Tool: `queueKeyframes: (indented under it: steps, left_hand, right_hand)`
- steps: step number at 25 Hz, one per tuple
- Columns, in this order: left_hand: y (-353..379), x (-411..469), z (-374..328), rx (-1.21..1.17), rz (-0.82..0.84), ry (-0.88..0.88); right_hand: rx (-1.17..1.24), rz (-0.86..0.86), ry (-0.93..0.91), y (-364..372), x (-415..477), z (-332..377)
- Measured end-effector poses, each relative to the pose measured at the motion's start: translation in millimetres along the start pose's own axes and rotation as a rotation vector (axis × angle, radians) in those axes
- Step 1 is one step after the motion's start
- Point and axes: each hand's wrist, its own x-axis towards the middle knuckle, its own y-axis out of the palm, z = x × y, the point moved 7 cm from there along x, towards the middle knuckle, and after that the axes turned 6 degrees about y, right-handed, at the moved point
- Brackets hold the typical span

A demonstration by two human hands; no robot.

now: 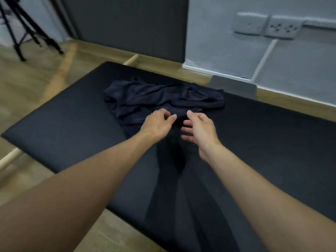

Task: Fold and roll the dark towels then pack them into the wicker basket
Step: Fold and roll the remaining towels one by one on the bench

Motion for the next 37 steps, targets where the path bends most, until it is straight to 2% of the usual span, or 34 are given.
queueKeyframes:
  steps: [3, 5, 7, 10, 12, 13, 15, 17, 18, 20, 23, 25, 28, 30, 33, 35, 37]
  left_hand:
    - [-33, -7, 74, 0.302, 0.098, -0.064]
    - [-32, -13, 101, 0.572, 0.235, 0.001]
    - [-20, -12, 102, 0.741, 0.286, 0.106]
    - [-15, -5, 97, 0.849, 0.188, 0.194]
    - [-22, -2, 96, 0.848, 0.151, 0.205]
    - [-26, -2, 93, 0.792, 0.132, 0.215]
    - [-43, -5, 81, 0.520, -0.017, 0.228]
    - [-67, -10, 58, 0.197, -0.205, 0.242]
    - [-80, -12, 41, 0.114, -0.293, 0.309]
    - [-110, -11, 4, 0.056, -0.420, 0.467]
    - [-157, -7, -42, -0.002, -0.523, 0.548]
    - [-176, -2, -54, -0.091, -0.529, 0.499]
    - [-176, 6, -72, -0.299, -0.454, 0.453]
    - [-178, 5, -91, -0.403, -0.425, 0.473]
    - [-195, 0, -119, -0.442, -0.426, 0.549]
    - [-205, 0, -137, -0.485, -0.286, 0.599]
    - [-209, 4, -142, -0.419, -0.105, 0.484]
  right_hand:
    - [-0.384, 0.124, -0.081, 61, 28, -17]
    - [-0.745, 0.236, -0.197, 97, 44, -33]
    - [-1.069, 0.281, -0.331, 118, 56, -40]
    - [-1.340, 0.273, -0.452, 138, 60, -41]
    - [-1.460, 0.247, -0.608, 150, 49, -39]
    - [-1.468, 0.230, -0.677, 151, 42, -35]
    - [-1.357, 0.153, -0.745, 146, 27, -18]
    - [-1.082, 0.049, -0.713, 126, 17, 16]
    - [-0.932, 0.023, -0.690, 114, 10, 35]
    - [-0.815, 0.005, -0.734, 100, -3, 72]
    - [-0.877, -0.012, -0.813, 88, -18, 121]
    - [-0.844, -0.007, -0.807, 81, -26, 147]
    - [-0.786, 0.080, -0.822, 78, -39, 170]
    - [-0.744, 0.128, -0.887, 83, -45, 183]
    - [-0.595, 0.072, -0.941, 77, -49, 219]
    - [-0.492, 0.050, -0.935, 70, -55, 251]
    - [-0.369, 0.046, -0.915, 66, -65, 288]
